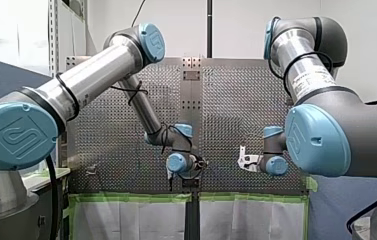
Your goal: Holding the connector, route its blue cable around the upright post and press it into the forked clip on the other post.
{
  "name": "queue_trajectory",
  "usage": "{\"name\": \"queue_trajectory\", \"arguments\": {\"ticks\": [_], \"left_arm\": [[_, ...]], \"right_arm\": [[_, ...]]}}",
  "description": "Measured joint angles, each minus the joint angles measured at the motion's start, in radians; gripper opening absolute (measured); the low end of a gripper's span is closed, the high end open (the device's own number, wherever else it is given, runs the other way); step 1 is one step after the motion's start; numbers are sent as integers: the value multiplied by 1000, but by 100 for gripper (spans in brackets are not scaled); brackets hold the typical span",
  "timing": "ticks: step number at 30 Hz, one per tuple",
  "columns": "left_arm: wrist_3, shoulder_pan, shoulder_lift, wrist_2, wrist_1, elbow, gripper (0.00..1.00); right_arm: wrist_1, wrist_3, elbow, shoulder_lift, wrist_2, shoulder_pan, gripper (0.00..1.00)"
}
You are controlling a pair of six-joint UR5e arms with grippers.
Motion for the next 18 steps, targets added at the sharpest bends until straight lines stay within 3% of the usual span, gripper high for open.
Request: {"name": "queue_trajectory", "arguments": {"ticks": [10,18], "left_arm": [[4,-7,1,8,-7,-23,94],[11,-23,2,40,6,-24,94]], "right_arm": [[2,0,0,0,0,0,0],[7,0,0,-1,0,-3,0]]}}
